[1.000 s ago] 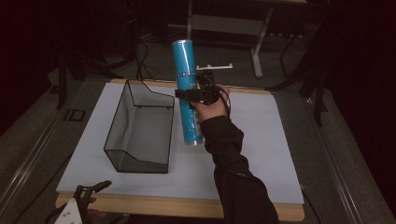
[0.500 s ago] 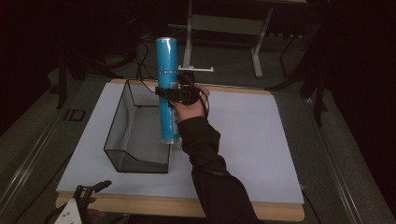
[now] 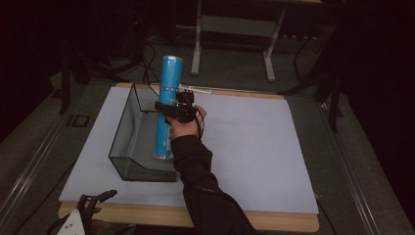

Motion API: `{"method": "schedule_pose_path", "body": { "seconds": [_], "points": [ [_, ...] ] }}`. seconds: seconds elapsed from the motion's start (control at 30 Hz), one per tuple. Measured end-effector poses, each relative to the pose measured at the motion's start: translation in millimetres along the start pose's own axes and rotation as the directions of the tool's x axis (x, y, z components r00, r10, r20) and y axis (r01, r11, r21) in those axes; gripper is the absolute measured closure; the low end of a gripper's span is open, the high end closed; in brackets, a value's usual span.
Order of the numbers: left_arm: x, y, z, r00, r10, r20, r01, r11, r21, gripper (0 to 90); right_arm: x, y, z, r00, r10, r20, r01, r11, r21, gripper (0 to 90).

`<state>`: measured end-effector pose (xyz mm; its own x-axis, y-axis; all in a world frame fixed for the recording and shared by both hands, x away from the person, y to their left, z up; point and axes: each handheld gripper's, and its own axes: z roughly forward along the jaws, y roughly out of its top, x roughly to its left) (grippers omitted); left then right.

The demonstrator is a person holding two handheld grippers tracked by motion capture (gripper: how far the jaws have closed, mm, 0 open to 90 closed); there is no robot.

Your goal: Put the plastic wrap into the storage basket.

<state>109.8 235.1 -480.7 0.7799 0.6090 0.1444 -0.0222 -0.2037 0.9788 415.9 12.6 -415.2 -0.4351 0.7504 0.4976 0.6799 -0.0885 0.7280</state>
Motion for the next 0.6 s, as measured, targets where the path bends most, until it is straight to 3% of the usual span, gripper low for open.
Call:
{"method": "schedule_pose_path", "body": {
  "seconds": [0.33,0.6],
  "points": [
    [-0.8,0.1,0.4,0.9999,0.015,-0.008,-0.015,0.9999,0.004,0.2,-20.0,-35.7,22.4,0.9966,0.066,0.050,-0.070,0.993,0.093,31.5],
    [-0.4,0.5,0.3,0.9998,0.016,-0.012,-0.016,0.9999,-0.001,0.2,-21.3,-48.8,25.7,0.9932,0.077,0.088,-0.086,0.991,0.104,31.4]
  ]
}}
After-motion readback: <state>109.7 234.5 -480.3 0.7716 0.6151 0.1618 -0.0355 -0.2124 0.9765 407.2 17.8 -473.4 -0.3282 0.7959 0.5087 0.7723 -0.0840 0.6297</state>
